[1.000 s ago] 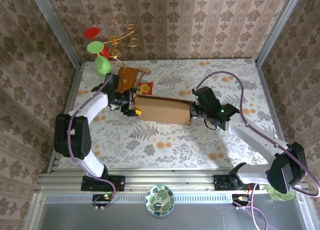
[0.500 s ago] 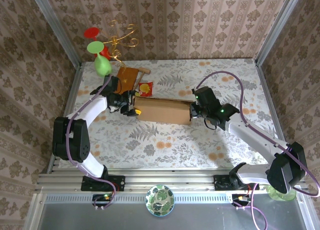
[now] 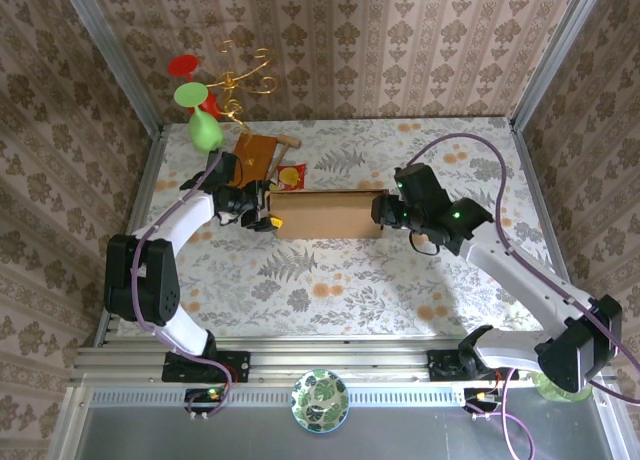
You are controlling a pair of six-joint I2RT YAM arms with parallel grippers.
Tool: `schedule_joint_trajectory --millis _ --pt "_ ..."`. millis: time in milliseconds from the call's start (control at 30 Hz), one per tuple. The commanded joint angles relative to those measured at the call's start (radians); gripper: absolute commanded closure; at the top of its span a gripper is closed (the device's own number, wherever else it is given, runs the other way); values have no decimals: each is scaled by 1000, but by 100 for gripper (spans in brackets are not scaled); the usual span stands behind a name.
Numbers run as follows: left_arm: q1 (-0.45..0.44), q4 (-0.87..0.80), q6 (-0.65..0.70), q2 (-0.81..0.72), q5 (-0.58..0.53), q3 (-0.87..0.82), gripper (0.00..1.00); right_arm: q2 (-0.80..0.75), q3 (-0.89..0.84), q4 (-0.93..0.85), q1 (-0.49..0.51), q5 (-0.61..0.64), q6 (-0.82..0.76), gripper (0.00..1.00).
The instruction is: Fold the paper box
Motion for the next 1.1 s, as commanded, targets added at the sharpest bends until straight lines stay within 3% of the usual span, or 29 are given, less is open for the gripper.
schedule_joint_trajectory --millis 0,233,567,800,1067 --pt "-2 -21 -36 -8 -52 10 31 -48 50 -68 -29 -36 178 41" --pt "-6 -34 -33 -5 -61 22 32 44 168 -209 -183 -146 592 35" --pt "-8 -48 -21 -5 -70 23 32 149 70 -56 -233 -409 1158 18" --pt "-11 -50 -14 4 -71 30 32 232 85 68 -235 -403 1203 14" --pt "-11 -57 -13 9 -73 35 33 171 85 146 -234 -338 1179 18"
